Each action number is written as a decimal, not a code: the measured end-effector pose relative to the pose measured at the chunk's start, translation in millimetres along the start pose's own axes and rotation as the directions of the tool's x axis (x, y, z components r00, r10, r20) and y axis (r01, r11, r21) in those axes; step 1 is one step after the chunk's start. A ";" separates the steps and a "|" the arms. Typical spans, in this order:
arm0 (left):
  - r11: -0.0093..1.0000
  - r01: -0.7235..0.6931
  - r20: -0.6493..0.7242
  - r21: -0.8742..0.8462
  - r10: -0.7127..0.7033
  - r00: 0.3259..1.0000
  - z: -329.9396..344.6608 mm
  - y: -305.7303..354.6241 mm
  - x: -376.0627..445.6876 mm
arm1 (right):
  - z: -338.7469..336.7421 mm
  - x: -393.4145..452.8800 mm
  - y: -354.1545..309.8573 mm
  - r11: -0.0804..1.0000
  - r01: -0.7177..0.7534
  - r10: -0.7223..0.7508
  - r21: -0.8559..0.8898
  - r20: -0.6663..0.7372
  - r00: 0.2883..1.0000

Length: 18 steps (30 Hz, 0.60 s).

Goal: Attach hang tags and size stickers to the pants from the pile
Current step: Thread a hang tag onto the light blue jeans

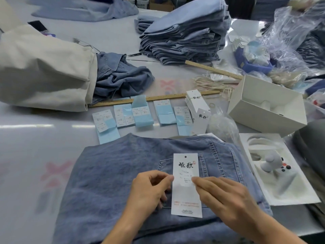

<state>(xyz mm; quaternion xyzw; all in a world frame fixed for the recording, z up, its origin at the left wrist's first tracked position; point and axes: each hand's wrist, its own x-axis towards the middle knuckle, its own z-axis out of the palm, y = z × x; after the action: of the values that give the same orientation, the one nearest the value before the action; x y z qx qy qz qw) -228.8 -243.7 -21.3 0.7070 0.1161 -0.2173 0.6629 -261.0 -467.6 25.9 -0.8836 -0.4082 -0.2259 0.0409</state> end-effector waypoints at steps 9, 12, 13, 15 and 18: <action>0.995 -0.042 0.010 0.095 0.041 0.999 10.8 -2.7 5.4 | 8.9 -8.0 -8.3 1.000 0.028 -0.026 -0.012 0.138 0.990; 0.995 -0.053 0.006 0.088 0.053 0.999 10.6 -5.3 7.2 | 10.8 -8.9 -10.0 0.999 0.036 -0.032 -0.022 0.182 0.983; 0.994 -0.063 0.006 0.087 0.063 0.998 10.6 -6.1 7.4 | 11.3 -8.8 -10.2 0.999 0.037 -0.032 -0.021 0.193 0.981; 0.991 -0.085 0.003 0.105 0.085 0.996 10.6 -6.4 7.3 | 12.0 -8.4 -10.6 1.000 0.027 -0.023 -0.015 0.217 0.976; 0.983 -0.106 0.017 0.147 0.105 0.994 11.3 -5.0 7.6 | 11.8 -8.8 -8.6 0.999 0.031 -0.031 0.005 0.276 0.961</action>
<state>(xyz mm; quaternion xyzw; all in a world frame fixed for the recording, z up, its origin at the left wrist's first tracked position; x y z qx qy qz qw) -226.1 -255.3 -29.6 0.7584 0.0591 -0.1930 0.6198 -268.0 -465.1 10.6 -0.8998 -0.4239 -0.1013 -0.0196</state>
